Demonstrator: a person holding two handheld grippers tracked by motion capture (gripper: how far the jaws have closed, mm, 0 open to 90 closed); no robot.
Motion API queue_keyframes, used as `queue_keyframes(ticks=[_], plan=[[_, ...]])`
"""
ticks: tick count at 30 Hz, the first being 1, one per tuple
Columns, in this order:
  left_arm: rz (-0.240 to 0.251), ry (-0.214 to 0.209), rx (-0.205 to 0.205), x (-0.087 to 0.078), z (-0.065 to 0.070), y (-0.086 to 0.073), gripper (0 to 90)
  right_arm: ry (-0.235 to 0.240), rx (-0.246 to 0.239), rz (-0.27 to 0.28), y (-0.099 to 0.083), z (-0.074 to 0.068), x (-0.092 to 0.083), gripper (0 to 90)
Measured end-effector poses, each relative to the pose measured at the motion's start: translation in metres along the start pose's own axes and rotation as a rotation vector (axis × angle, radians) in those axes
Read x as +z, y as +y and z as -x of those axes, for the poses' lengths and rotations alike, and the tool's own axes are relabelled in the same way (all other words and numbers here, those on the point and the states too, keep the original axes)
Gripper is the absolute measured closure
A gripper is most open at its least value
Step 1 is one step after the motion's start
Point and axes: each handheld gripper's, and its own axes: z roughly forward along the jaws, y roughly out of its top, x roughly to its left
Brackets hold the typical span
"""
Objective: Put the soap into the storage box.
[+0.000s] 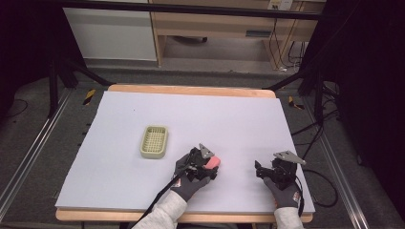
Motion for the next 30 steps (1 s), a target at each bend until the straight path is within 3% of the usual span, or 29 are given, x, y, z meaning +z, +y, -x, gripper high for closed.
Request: queue_keyframes(ticks=[9,13,18,30], plan=[[0.0,-0.007,0.032,-0.0008,-0.0016,0.0021,35.2,0.002,0.003,0.0,0.0,-0.0001,-0.0002,9.0],[-0.026,-0.011,0.048,0.0013,-0.0018,0.0054,32.7,0.001,0.001,-0.001,0.0,0.0,0.0,9.0],[-0.056,-0.02,0.057,0.0069,-0.0024,0.0044,33.3,0.002,0.001,-0.002,0.0,0.0001,0.0,9.0],[-0.07,-0.026,0.064,0.007,-0.0031,0.0068,37.1,0.004,0.001,-0.006,0.0,-0.0003,0.0005,8.9]])
